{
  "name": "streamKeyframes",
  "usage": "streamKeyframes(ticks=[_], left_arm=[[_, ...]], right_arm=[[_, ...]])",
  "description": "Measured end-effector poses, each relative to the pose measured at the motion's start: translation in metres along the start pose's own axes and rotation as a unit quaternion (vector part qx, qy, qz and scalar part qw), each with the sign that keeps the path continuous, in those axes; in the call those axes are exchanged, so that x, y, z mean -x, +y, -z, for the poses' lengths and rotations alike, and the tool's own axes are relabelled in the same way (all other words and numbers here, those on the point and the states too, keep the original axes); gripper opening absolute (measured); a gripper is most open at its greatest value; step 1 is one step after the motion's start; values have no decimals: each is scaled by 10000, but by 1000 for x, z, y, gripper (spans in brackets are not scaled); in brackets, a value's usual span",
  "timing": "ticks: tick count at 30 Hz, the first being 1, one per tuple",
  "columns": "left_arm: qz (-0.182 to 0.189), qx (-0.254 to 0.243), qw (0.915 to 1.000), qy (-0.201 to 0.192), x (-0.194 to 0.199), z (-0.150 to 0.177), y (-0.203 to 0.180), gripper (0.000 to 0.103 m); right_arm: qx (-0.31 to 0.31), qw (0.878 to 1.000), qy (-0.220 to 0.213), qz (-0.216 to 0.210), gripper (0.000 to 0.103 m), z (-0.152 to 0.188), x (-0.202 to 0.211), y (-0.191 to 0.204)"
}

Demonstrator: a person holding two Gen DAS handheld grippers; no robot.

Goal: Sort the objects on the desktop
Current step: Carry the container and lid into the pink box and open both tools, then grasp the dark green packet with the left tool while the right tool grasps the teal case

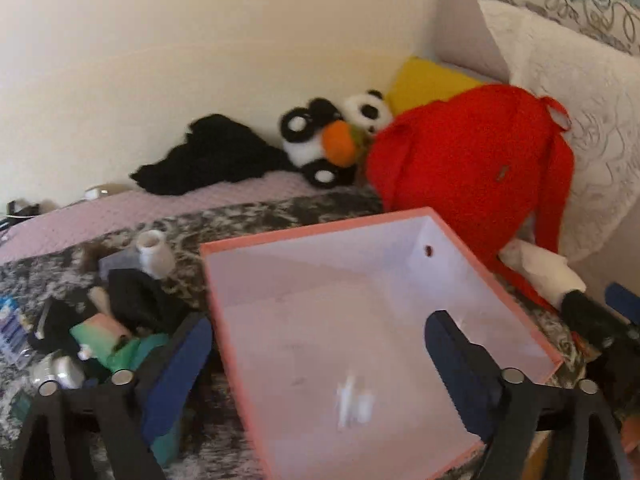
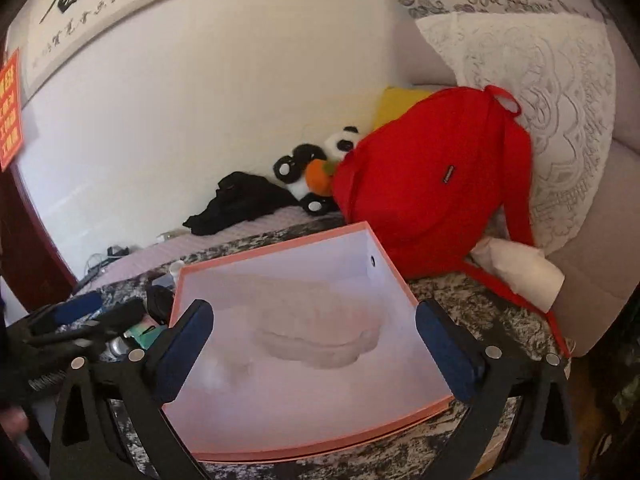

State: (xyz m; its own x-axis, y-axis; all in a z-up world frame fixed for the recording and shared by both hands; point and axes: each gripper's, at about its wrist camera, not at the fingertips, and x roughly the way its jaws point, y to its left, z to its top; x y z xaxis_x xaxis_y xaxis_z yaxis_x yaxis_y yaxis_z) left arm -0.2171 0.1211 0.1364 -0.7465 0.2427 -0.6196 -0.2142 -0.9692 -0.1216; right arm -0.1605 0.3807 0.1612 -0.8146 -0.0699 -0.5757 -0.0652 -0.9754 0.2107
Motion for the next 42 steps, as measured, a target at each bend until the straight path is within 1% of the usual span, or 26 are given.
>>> streamKeyframes(ticks=[2, 4, 6, 8, 10, 12, 14, 16, 17, 18, 20, 22, 23, 24, 26, 27, 30, 32, 35, 36, 38, 41, 42], left_arm=[[-93, 83, 9999, 7, 6, 14, 17, 92], [-213, 157, 9996, 116, 10, 41, 44, 93], [-383, 186, 9988, 250, 10, 69, 70, 95], [-561, 214, 9974, 403, 8, 96, 95, 95], [-726, 397, 9945, 642, 3, 126, 128, 95], [-829, 799, 9894, 884, -2, 150, 167, 95], [-1013, 1258, 9810, 1074, -5, 164, 208, 95], [-1056, 1518, 9774, 1021, -2, 165, 233, 95], [-1079, 1609, 9767, 919, 2, 164, 245, 95], [-1156, 1657, 9756, 858, 5, 164, 255, 95], [-1277, 1818, 9713, 856, 5, 167, 277, 95], [-1319, 1965, 9669, 954, -1, 169, 297, 95], [-1323, 2023, 9651, 1011, -5, 170, 306, 95], [-1339, 2067, 9634, 1063, -10, 171, 314, 95], [-1423, 2074, 9611, 1139, -22, 168, 329, 95], [-1401, 2106, 9604, 1170, -27, 168, 335, 95], [-1322, 2265, 9561, 1309, -49, 165, 350, 95], [-1307, 2372, 9521, 1420, -67, 162, 357, 95], [-1304, 2470, 9471, 1582, -92, 155, 362, 95], [-1367, 2453, 9458, 1631, -98, 154, 362, 95], [-1636, 2327, 9431, 1723, -113, 151, 359, 95], [-2049, 1989, 9421, 1757, -129, 148, 353, 95], [-2127, 1933, 9419, 1741, -132, 147, 351, 95]], right_arm=[[-316, 9990, 292, -82, 103, 15, -6, -8], [-647, 9959, 627, -88, 103, 34, -9, -13], [-958, 9901, 1017, -119, 103, 59, -11, -14], [-1128, 9842, 1340, -268, 103, 85, -13, -4], [-1194, 9789, 1587, -476, 103, 108, -13, 12], [-1057, 9759, 1667, -933, 103, 127, -6, 50], [-661, 9770, 1627, -1210, 103, 140, -3, 90], [118, 9751, 1655, -1472, 103, 158, -10, 153], [318, 9731, 1697, -1523, 103, 164, -16, 171], [531, 9691, 1832, -1561, 103, 173, -30, 197], [556, 9617, 2125, -1640, 103, 190, -60, 226], [479, 9559, 2416, -1602, 103, 199, -94, 242], [429, 9551, 2499, -1535, 103, 201, -110, 248], [369, 9572, 2543, -1334, 103, 203, -128, 254], [282, 9626, 2464, -1092, 103, 201, -147, 262], [259, 9669, 2359, -940, 103, 198, -158, 267], [201, 9730, 2216, -605, 103, 193, -182, 276], [158, 9734, 2241, -451, 103, 190, -200, 275], [58, 9718, 2335, -332, 103, 187, -226, 279], [52, 9710, 2371, -292, 103, 185, -233, 280], [38, 9695, 2442, -213, 103, 182, -248, 282], [-14, 9681, 2504, -91, 103, 182, -267, 280], [-35, 9675, 2528, -54, 103, 181, -273, 279]])
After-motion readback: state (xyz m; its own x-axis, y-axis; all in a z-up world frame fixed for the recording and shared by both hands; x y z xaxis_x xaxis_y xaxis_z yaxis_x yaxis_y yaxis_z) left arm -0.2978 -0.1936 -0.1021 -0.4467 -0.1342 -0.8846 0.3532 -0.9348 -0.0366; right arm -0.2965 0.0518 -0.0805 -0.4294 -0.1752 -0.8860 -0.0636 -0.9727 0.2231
